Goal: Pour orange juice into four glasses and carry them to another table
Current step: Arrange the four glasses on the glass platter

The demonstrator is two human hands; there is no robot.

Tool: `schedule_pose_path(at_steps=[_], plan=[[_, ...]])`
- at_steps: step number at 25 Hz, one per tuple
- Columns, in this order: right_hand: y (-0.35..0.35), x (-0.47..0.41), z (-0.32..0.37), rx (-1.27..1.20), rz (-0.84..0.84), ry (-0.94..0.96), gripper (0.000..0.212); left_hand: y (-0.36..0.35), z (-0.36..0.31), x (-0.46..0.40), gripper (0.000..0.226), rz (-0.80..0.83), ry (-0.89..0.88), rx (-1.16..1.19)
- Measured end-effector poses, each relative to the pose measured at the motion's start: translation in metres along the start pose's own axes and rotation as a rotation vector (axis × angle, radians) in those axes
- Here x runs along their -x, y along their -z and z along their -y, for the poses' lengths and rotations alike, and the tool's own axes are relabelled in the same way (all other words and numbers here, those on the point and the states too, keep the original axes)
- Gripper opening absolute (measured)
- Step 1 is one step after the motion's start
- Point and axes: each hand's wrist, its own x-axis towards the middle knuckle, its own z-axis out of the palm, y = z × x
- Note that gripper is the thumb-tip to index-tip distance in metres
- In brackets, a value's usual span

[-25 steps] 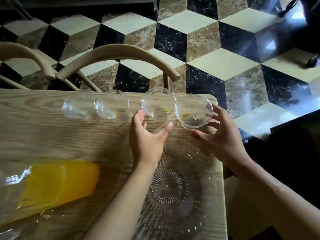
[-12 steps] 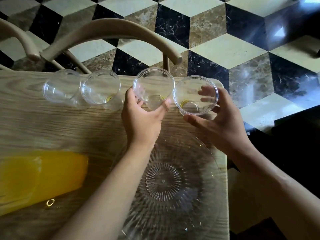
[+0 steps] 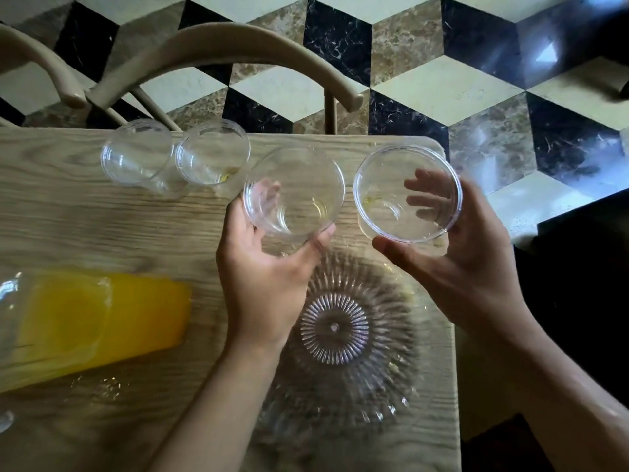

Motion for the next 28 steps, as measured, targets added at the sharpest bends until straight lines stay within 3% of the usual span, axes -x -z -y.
schedule_pose_path(at_steps=[11,28], plan=[[-0.008,0.083,-0.006,0.172,0.067,0.007,0.083,0.051,0.019,0.063,0.081,0.103,0.132,0.065],[-0.002,0.083,-0.019,0.164,0.097,-0.014,0.09,0.039,0.033,0.064,0.083,0.115,0.218,0.093]])
